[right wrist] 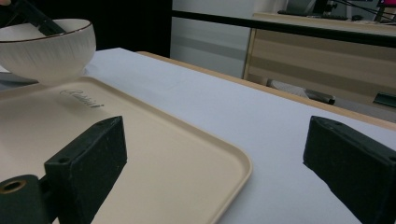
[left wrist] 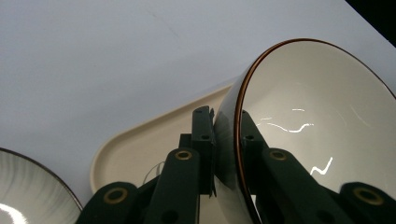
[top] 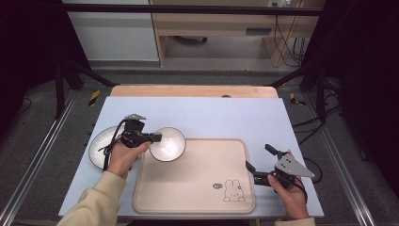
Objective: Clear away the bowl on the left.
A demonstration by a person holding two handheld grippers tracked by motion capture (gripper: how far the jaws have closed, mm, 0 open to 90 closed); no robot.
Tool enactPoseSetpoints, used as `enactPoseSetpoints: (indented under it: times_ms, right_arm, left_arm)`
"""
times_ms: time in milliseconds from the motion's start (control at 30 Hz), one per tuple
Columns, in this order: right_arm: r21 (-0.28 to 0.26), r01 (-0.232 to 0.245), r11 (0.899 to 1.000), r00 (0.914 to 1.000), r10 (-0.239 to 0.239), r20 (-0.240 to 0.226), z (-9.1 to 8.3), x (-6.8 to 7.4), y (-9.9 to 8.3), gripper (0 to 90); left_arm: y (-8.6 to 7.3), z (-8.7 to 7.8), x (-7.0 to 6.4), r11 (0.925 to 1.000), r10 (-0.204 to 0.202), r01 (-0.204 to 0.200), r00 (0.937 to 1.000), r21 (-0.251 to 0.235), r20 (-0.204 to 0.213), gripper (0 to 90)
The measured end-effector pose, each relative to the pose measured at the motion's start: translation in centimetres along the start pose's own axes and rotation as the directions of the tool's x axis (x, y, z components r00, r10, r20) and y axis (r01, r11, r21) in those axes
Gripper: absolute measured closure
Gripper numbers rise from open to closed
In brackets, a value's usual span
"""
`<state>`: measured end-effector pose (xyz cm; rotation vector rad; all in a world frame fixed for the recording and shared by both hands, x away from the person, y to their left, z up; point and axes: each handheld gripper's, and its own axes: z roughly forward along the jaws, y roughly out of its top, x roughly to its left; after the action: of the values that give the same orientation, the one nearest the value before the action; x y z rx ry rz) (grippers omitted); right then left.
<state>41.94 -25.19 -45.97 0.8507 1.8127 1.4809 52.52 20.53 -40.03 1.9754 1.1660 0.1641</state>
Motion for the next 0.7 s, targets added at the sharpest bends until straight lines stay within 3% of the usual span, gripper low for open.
enactPoseSetpoints:
  times_ms: [700]
  right_arm:
    - [-0.004,0.011,1.000,0.9999,-0.011,-0.002,-0.1,0.1,0.1,6.2]
  left_arm:
    - [-0.3,1.5,-2.5,0.9990,0.038,-0.039,0.9980,0.020,0.050,81.6]
